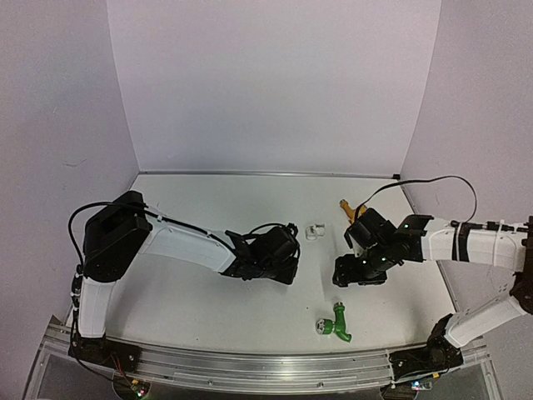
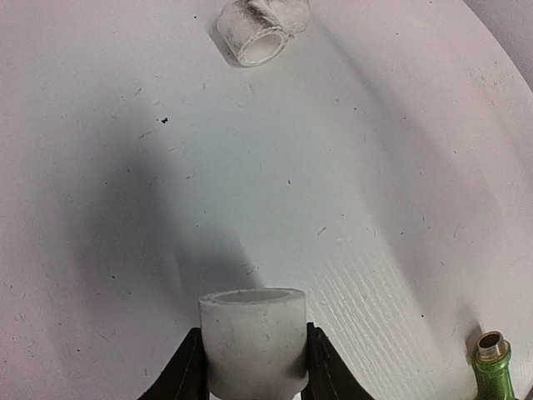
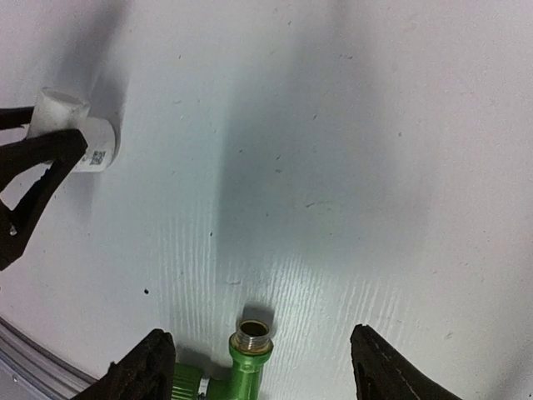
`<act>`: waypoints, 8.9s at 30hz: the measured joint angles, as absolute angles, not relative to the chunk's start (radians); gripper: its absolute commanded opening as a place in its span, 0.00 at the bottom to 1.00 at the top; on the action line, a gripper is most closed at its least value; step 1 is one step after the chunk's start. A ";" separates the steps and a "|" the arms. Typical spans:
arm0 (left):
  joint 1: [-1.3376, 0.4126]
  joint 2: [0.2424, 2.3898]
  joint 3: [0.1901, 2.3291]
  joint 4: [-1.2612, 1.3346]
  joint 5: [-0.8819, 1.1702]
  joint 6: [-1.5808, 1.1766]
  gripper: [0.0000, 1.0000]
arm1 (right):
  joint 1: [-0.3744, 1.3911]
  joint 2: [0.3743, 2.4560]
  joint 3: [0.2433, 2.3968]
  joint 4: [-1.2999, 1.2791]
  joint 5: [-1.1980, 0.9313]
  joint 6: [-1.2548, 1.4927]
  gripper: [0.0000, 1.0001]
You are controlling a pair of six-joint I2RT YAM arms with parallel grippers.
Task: Install the water faucets
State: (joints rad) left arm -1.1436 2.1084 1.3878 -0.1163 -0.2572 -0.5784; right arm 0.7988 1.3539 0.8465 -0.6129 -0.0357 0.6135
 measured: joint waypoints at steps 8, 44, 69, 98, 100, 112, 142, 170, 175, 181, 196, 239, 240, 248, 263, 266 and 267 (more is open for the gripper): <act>-1.155 2.108 1.385 -0.146 -0.275 -0.571 0.66 | 0.911 1.446 0.880 -0.696 -0.067 0.716 0.64; -1.144 1.412 0.944 0.092 -0.104 -0.599 1.00 | 0.984 1.290 0.853 -0.310 0.108 1.443 0.00; -1.107 1.531 1.040 0.290 -0.048 -0.689 0.57 | 0.998 1.376 1.126 -0.162 0.182 1.572 0.00; -0.870 1.439 0.954 0.269 0.473 -0.765 0.00 | 0.867 1.249 1.091 -0.101 -0.115 0.645 0.98; -0.878 1.411 0.948 0.268 0.555 -0.766 0.00 | 0.806 1.260 1.092 -0.102 -0.252 0.575 0.92; -0.885 1.342 0.947 0.270 0.736 -0.768 0.00 | 0.804 1.341 1.071 -0.005 -0.835 0.453 0.46; -0.880 1.374 0.949 0.272 0.773 -0.839 0.27 | 0.815 1.370 0.983 0.214 -0.787 0.585 0.00; -0.856 1.354 0.947 0.262 0.672 -0.867 0.40 | 0.845 1.399 0.991 0.235 -0.732 0.607 0.00; -0.853 1.354 0.947 0.262 0.690 -0.864 0.44 | 0.848 1.400 0.997 0.232 -0.713 0.608 0.00; -0.850 1.354 0.947 0.262 0.726 -0.849 0.36 | 0.852 1.401 1.005 0.228 -0.706 0.615 0.00; -0.846 1.350 0.940 0.215 0.712 -0.805 0.00 | 0.856 1.407 1.047 0.104 -0.653 0.546 0.98; -0.786 0.768 0.632 -0.253 0.372 -0.652 0.00 | 0.884 2.004 1.475 -0.697 -0.212 -1.045 0.82; -0.786 0.768 0.631 -0.252 0.373 -0.652 0.00 | 0.884 2.017 1.479 -0.698 -0.205 -1.056 0.81; -0.786 0.768 0.619 -0.250 0.374 -0.654 0.00 | 0.884 2.075 1.500 -0.703 -0.183 -1.109 0.75; -0.786 0.764 0.606 -0.244 0.373 -0.664 0.00 | 0.884 2.116 1.539 -0.703 -0.193 -1.110 0.09; -0.786 0.764 0.606 -0.244 0.373 -0.675 0.00 | 0.884 2.117 1.544 -0.702 -0.198 -1.063 0.00; -0.786 0.764 0.606 -0.244 0.372 -0.680 0.00 | 0.884 2.117 1.545 -0.702 -0.200 -1.039 0.00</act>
